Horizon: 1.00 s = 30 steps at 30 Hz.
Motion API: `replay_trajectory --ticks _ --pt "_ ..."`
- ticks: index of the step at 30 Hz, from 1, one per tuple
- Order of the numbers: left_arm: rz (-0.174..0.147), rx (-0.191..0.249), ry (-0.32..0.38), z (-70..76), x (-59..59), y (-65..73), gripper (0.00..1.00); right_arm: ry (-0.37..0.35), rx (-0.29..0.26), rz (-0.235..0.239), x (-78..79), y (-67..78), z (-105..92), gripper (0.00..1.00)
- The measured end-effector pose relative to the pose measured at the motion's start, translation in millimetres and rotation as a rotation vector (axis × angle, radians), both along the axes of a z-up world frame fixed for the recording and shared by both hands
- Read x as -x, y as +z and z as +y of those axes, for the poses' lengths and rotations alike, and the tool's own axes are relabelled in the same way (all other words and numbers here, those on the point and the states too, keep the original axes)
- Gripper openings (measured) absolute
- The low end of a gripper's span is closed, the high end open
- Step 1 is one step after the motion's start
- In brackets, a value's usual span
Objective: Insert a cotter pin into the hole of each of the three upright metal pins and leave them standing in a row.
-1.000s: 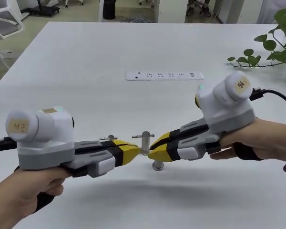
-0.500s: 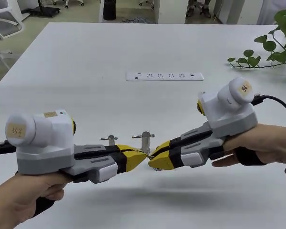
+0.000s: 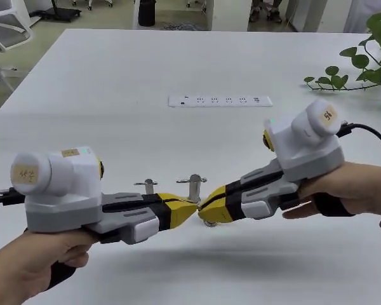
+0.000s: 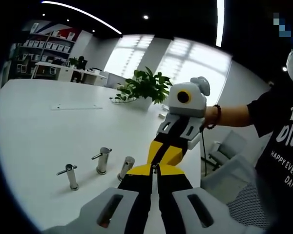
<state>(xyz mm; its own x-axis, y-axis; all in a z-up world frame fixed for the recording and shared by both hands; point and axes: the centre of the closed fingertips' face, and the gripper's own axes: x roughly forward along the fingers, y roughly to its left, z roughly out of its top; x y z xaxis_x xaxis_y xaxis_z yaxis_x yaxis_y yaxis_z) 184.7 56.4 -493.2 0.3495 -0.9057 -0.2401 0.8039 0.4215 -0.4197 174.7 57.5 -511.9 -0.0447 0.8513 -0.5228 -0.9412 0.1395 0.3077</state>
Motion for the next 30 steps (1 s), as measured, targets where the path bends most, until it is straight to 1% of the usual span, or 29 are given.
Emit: replay_trajectory --ticks 2,3,4,5,7,8,11,14,16,22,25,27,30 --pt "-0.005 -0.004 0.004 0.0 -0.6 -0.7 0.00 0.018 0.015 -0.028 0.7 -0.5 -0.6 0.00" --pt "-0.007 -0.008 0.006 0.1 -0.9 -1.2 0.01 0.027 0.022 -0.034 2.0 -0.9 -0.8 0.00" --pt "-0.011 -0.022 0.015 1.3 -2.2 -3.2 0.00 0.047 0.029 -0.048 4.1 -1.3 -0.7 0.00" --pt "-0.017 -0.042 0.011 2.3 -2.5 -6.2 0.00 0.028 0.026 -0.055 1.9 -0.4 0.1 0.00" --pt "-0.003 -0.050 0.008 1.2 0.4 -11.1 0.00 0.033 0.031 -0.067 0.1 0.1 -0.5 0.00" --pt "-0.005 -0.052 0.009 0.4 0.5 -11.9 0.00 0.036 0.041 -0.087 -2.0 -0.1 -1.1 0.00" --pt "-0.023 -0.078 0.016 -2.9 -3.7 -15.6 0.00 0.048 0.061 -0.109 -3.2 -1.6 -1.8 0.00" --pt "-0.027 -0.073 0.031 -4.6 -9.0 -15.0 0.00 0.056 0.082 -0.129 -4.1 -2.9 -2.2 0.00" --pt "-0.038 -0.073 0.036 -5.4 -12.1 -14.2 0.00 0.056 0.088 -0.137 -5.0 -2.6 -2.5 0.00" --pt "-0.058 -0.102 0.052 -2.3 -18.2 -17.3 0.10 0.058 0.117 -0.157 -7.5 -2.8 -7.1 0.00" --pt "-0.073 -0.117 0.062 -1.3 -18.8 -18.1 0.14 0.055 0.146 -0.170 -9.8 -4.5 -13.0 0.00" --pt "-0.092 -0.136 0.068 -1.0 -19.8 -19.5 0.17 0.056 0.177 -0.186 -12.1 -7.2 -18.6 0.00" --pt "-0.126 -0.167 0.083 -0.1 -22.6 -21.2 0.20 0.055 0.205 -0.196 -13.6 -10.0 -24.5 0.00"
